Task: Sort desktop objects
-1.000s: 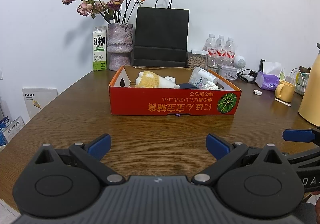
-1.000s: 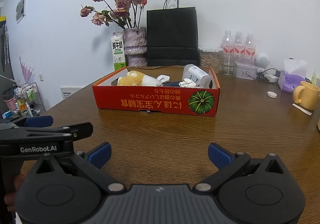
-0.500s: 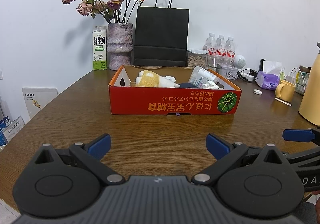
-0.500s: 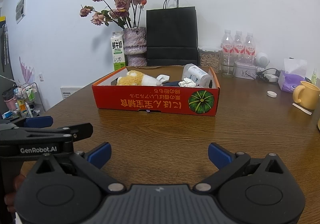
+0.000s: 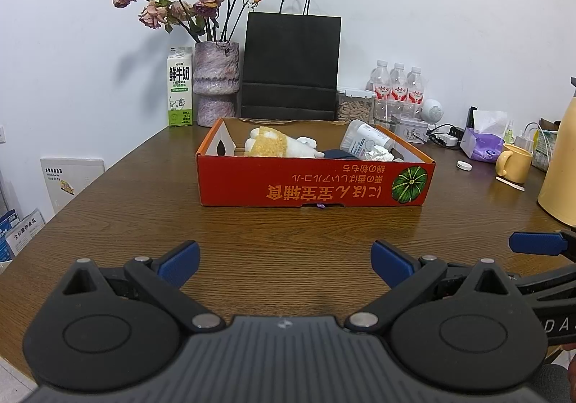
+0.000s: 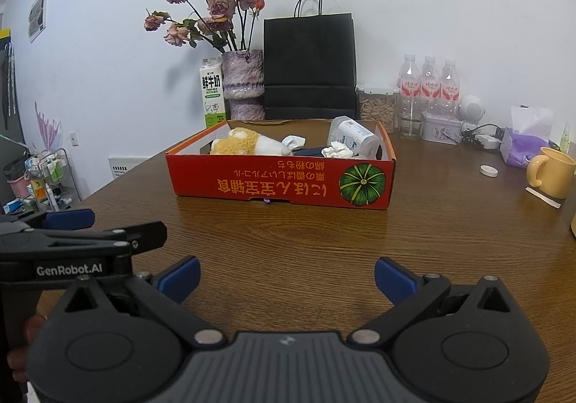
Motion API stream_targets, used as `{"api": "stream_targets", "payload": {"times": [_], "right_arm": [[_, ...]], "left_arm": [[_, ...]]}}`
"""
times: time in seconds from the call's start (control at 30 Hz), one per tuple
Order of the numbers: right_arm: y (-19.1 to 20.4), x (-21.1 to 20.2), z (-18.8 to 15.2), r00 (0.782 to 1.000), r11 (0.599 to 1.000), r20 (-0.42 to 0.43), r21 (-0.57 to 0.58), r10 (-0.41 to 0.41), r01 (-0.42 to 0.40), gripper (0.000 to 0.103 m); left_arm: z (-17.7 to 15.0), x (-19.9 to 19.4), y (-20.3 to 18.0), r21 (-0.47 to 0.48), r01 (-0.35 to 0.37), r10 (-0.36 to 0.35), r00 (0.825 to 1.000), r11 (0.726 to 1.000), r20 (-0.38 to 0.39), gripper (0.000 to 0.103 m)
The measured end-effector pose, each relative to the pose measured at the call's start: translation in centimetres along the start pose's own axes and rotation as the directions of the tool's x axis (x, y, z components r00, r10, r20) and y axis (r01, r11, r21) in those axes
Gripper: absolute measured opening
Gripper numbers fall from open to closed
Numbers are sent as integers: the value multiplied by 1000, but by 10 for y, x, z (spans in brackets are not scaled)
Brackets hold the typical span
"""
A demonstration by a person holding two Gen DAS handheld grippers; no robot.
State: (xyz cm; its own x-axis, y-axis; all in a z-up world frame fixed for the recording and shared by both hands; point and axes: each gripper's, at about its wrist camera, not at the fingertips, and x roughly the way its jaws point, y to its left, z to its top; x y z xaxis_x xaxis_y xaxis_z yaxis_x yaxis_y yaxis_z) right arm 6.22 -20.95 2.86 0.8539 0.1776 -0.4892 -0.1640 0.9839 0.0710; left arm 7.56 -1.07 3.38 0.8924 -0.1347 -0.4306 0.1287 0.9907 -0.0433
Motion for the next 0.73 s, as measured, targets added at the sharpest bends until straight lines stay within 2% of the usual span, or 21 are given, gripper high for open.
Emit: {"api": "stream_targets", "payload": {"times": [0.73], "right_arm": [[0, 0, -1, 1000, 1000, 2, 1, -1, 1, 103]], "left_arm": [[-1, -2, -2, 0, -6, 6, 1000, 1000, 10, 103]]}}
